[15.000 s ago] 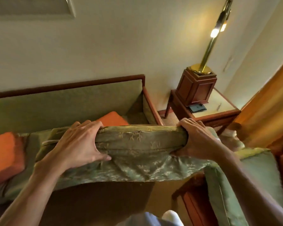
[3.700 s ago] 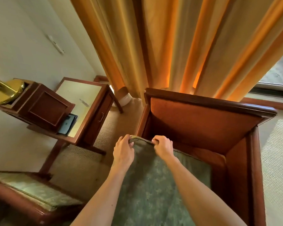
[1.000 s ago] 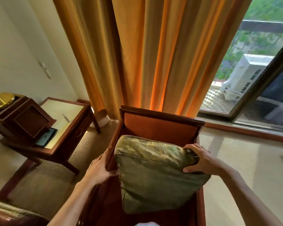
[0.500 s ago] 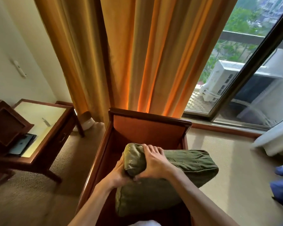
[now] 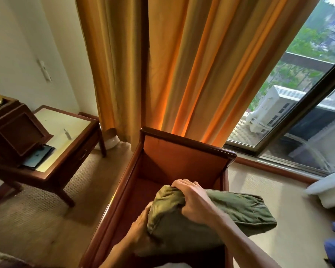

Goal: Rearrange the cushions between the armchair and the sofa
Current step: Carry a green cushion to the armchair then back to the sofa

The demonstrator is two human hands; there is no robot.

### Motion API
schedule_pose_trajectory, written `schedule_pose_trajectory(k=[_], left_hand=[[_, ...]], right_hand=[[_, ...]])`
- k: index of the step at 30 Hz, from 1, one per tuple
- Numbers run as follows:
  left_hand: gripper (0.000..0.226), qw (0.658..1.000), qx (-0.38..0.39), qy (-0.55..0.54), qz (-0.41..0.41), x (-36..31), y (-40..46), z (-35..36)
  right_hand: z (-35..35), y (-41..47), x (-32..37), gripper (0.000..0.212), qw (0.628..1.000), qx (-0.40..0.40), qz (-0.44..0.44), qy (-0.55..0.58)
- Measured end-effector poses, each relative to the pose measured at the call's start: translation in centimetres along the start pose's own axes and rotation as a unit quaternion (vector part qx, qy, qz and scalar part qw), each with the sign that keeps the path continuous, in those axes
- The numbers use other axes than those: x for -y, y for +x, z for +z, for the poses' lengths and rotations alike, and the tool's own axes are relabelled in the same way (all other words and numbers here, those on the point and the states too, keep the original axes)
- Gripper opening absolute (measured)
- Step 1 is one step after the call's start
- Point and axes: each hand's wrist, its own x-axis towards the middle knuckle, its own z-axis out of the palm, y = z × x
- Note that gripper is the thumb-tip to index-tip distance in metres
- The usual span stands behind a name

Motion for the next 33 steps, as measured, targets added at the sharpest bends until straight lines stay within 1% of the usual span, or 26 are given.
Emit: schedule_pose_trajectory(k=[1, 3, 5, 6, 8, 9, 10, 11, 12, 14, 15, 17, 18, 19, 21, 23, 24, 26, 27, 29, 31, 32, 33], left_hand=[[0.120, 0.999, -0.002, 0.032, 0.023, 0.5, -0.1, 0.5], [0.135, 0.991, -0.056, 0.084, 0.083, -0.1, -0.4, -0.3], [0.136, 0.981, -0.110, 0.114, 0.111, -2.2, 0.1, -2.7], [0.136, 0.976, -0.114, 0.135, 0.128, -3.6, 0.3, -4.6], [0.137, 0.961, -0.113, 0.211, 0.142, -5.4, 1.4, -8.0], [0.136, 0.954, -0.114, 0.240, 0.139, -6.1, 1.9, -9.8], [0.128, 0.949, -0.111, 0.264, 0.135, -6.9, 2.3, -11.5], [0.116, 0.948, -0.101, 0.272, 0.134, -7.9, 2.7, -12.7], [0.102, 0.946, -0.089, 0.282, 0.134, -9.3, 2.8, -13.7], [0.083, 0.935, -0.076, 0.310, 0.155, -11.7, 2.7, -14.9], [0.074, 0.932, -0.081, 0.314, 0.164, -12.5, 2.5, -15.3], [0.049, 0.921, -0.092, 0.324, 0.195, -13.3, 1.7, -16.1], [0.038, 0.915, -0.095, 0.336, 0.202, -13.6, 1.4, -16.5], [0.032, 0.911, -0.094, 0.350, 0.198, -13.6, 1.3, -16.7], [0.027, 0.918, -0.079, 0.343, 0.183, -13.8, 1.6, -16.3], [0.018, 0.931, -0.053, 0.321, 0.163, -13.2, 2.6, -14.6], [0.014, 0.932, -0.038, 0.326, 0.153, -12.2, 3.2, -13.6], [0.013, 0.937, -0.020, 0.330, 0.110, -9.0, 4.4, -11.7], [0.015, 0.941, -0.014, 0.331, 0.074, -7.2, 4.7, -10.9], [0.023, 0.937, -0.006, 0.349, 0.027, -4.0, 4.5, -8.8], [0.034, 0.934, -0.014, 0.357, 0.018, -1.7, 4.1, -7.2], [0.043, 0.934, -0.018, 0.355, 0.013, -1.1, 3.9, -6.7], [0.055, 0.934, -0.022, 0.357, 0.009, -0.7, 4.0, -6.5]], right_hand=[[-1.5, -0.8, -0.5, 0.059, 0.999, -0.021, 0.009, 0.030], [-5.3, -2.6, -1.2, 0.063, 0.993, -0.075, 0.028, 0.090], [-9.5, -4.5, -1.3, 0.067, 0.979, -0.129, 0.042, 0.150], [-11.4, -5.5, -1.4, 0.068, 0.971, -0.161, 0.049, 0.172], [-14.4, -6.9, -2.4, 0.066, 0.941, -0.248, 0.053, 0.224], [-15.2, -7.5, -3.3, 0.062, 0.920, -0.276, 0.052, 0.272], [-15.4, -8.0, -4.3, 0.060, 0.900, -0.284, 0.060, 0.324], [-15.4, -8.6, -5.4, 0.061, 0.886, -0.281, 0.064, 0.363], [-15.0, -9.3, -6.7, 0.058, 0.869, -0.283, 0.075, 0.400], [-13.6, -10.6, -8.8, 0.040, 0.846, -0.288, 0.100, 0.438], [-12.5, -11.2, -9.8, 0.041, 0.830, -0.292, 0.114, 0.461], [-9.7, -12.6, -11.7, 0.048, 0.785, -0.294, 0.159, 0.521], [-8.1, -12.9, -12.4, 0.049, 0.767, -0.290, 0.182, 0.543], [-6.4, -13.1, -13.1, 0.047, 0.760, -0.281, 0.199, 0.552], [-3.4, -13.2, -14.8, 0.042, 0.761, -0.277, 0.227, 0.541], [-1.4, -13.4, -16.8, 0.040, 0.776, -0.275, 0.255, 0.507], [-0.5, -13.5, -17.6, 0.042, 0.790, -0.255, 0.271, 0.487], [1.4, -14.0, -18.4, 0.050, 0.825, -0.171, 0.316, 0.435], [2.3, -14.2, -18.5, 0.051, 0.841, -0.129, 0.336, 0.403], [3.8, -14.7, -18.2, 0.051, 0.854, -0.063, 0.382, 0.347], [4.8, -14.6, -17.9, 0.056, 0.858, -0.029, 0.417, 0.299], [5.1, -14.3, -17.8, 0.059, 0.866, -0.021, 0.421, 0.269], [5.5, -13.8, -17.8, 0.069, 0.879, -0.012, 0.421, 0.222]])
